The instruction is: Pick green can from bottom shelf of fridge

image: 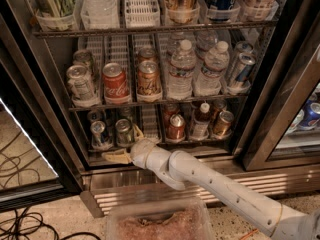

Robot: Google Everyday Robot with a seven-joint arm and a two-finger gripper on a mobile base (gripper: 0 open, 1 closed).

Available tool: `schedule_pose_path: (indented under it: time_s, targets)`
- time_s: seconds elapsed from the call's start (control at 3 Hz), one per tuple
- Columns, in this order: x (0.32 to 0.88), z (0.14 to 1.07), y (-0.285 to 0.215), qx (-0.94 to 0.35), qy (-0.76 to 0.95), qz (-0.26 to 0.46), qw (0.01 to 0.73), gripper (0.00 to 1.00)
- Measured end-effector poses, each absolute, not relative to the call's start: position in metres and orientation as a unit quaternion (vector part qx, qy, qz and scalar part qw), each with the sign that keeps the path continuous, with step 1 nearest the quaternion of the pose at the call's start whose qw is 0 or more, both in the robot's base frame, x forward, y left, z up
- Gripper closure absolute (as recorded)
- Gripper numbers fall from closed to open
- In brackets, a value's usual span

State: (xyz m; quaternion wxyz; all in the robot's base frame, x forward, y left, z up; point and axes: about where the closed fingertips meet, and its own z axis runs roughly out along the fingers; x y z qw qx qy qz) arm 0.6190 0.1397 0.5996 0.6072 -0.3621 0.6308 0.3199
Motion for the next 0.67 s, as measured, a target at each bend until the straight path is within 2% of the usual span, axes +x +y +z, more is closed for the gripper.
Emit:
schedule_pose_path:
  time_s: [0.67]
  targets:
    - [0.6266, 0.5955, 0.1348, -0.349, 0.650, 0.294, 0.607, 0.64]
